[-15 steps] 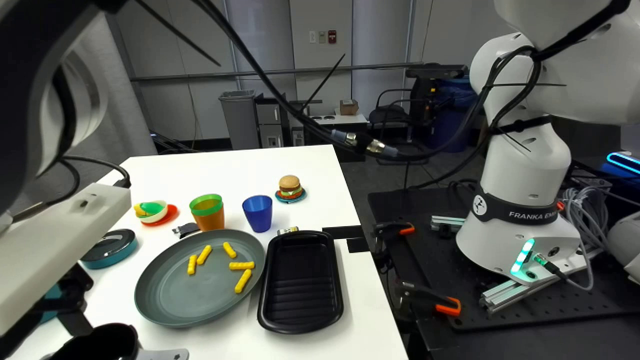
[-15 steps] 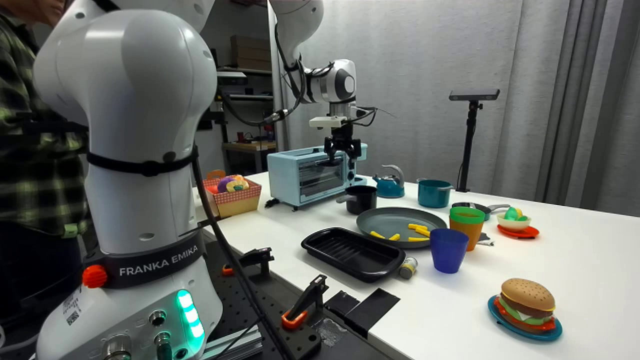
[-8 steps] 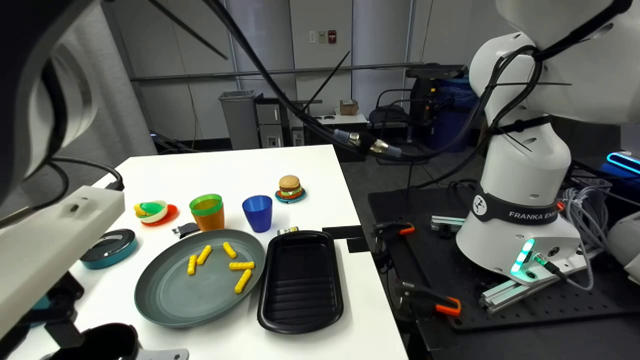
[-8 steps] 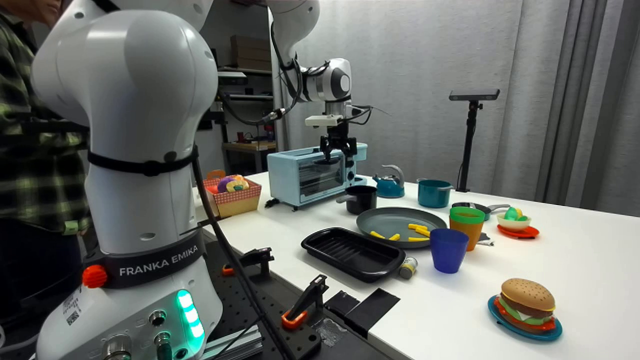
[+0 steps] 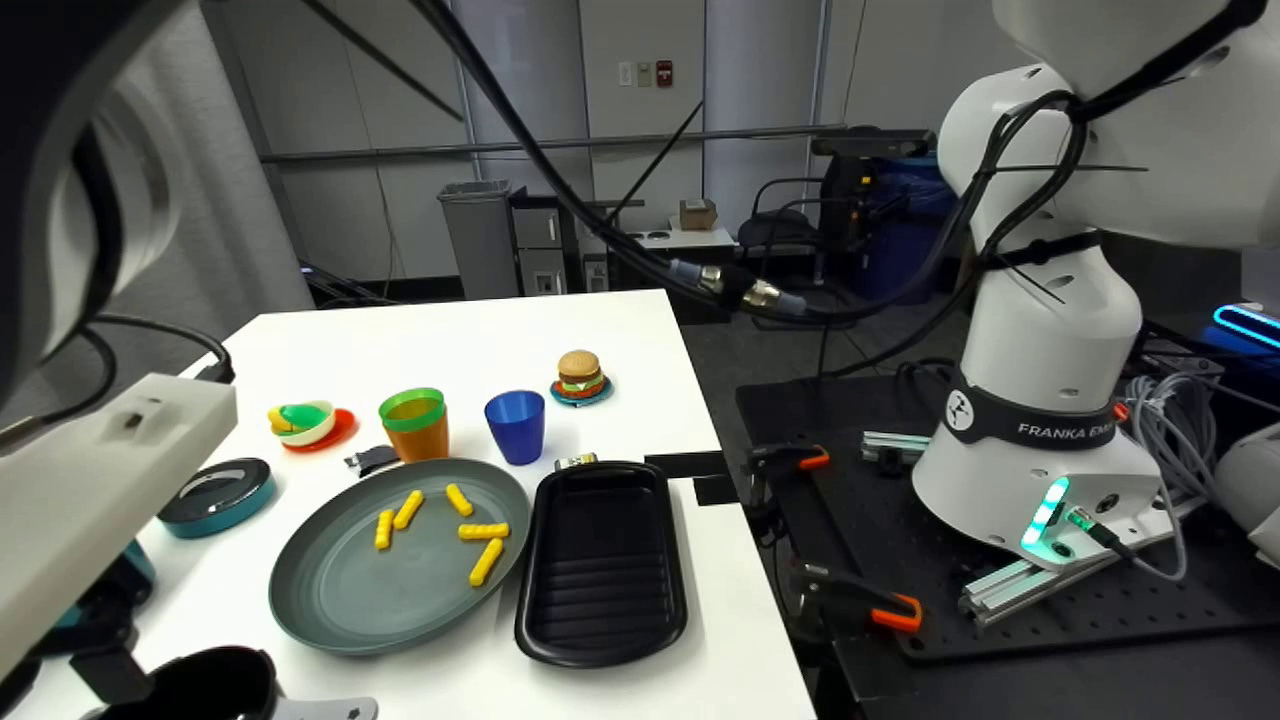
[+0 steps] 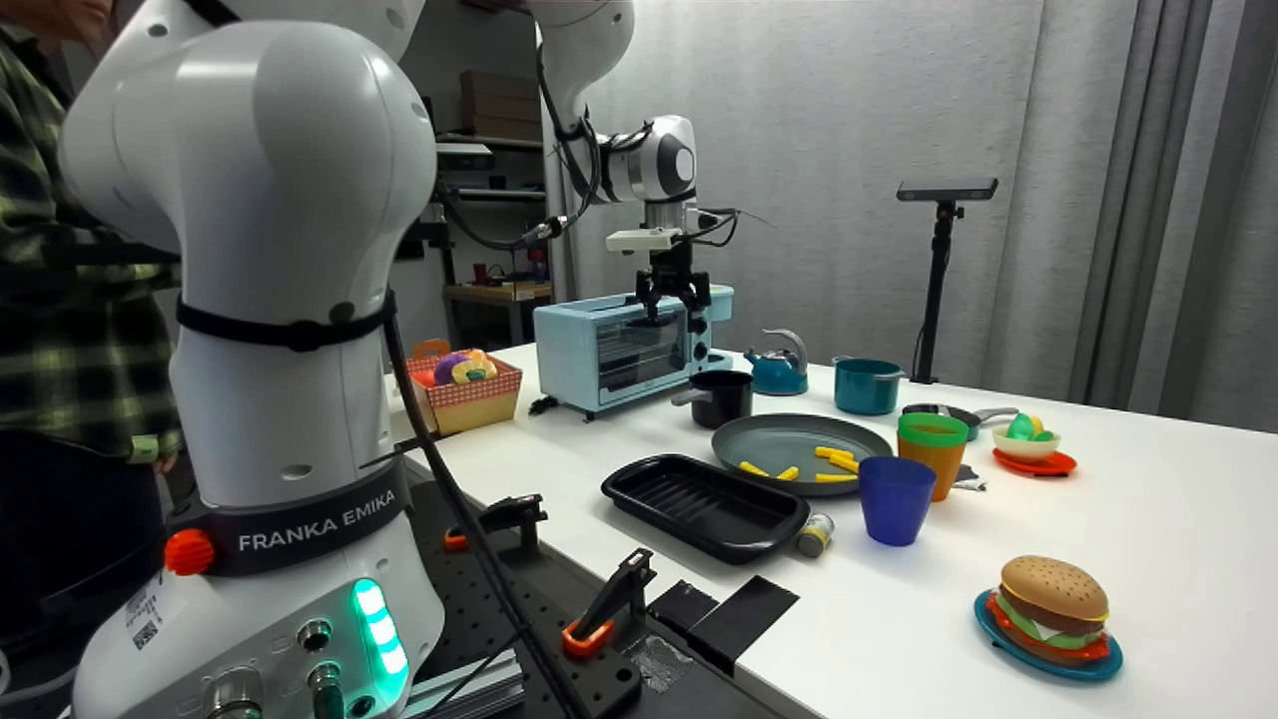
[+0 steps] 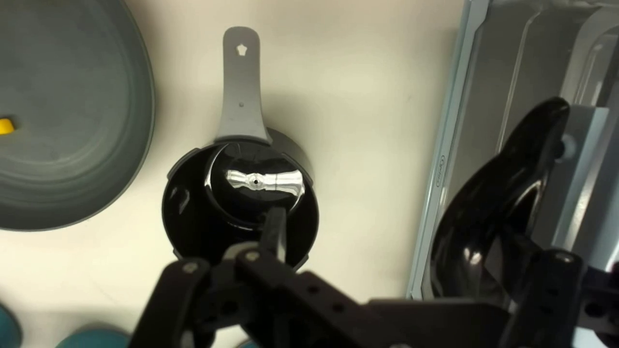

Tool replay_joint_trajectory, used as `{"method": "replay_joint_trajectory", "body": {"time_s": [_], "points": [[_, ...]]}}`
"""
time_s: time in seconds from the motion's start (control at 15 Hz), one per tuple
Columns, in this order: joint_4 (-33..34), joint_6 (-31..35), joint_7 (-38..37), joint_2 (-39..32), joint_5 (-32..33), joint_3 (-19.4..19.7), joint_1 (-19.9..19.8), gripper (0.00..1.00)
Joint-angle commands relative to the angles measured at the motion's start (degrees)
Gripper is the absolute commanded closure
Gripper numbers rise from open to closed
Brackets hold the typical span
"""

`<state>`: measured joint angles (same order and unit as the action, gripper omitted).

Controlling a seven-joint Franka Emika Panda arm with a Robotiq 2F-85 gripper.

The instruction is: Open the microwave door

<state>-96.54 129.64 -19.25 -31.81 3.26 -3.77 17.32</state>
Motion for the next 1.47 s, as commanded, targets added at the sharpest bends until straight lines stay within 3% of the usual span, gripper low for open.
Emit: {"method": "replay_joint_trajectory", "body": {"time_s": [0.0, 0.53, 1.4], "points": [[0.03, -2.58, -0.99, 2.02, 1.08, 0.13, 0.67, 0.00], [-1.54, -2.47, -0.63, 3.75, 1.31, 0.05, 0.37, 0.00], [3.58, -7.06, -6.02, 3.06, 3.92, -0.43, 3.39, 0.00]]}}
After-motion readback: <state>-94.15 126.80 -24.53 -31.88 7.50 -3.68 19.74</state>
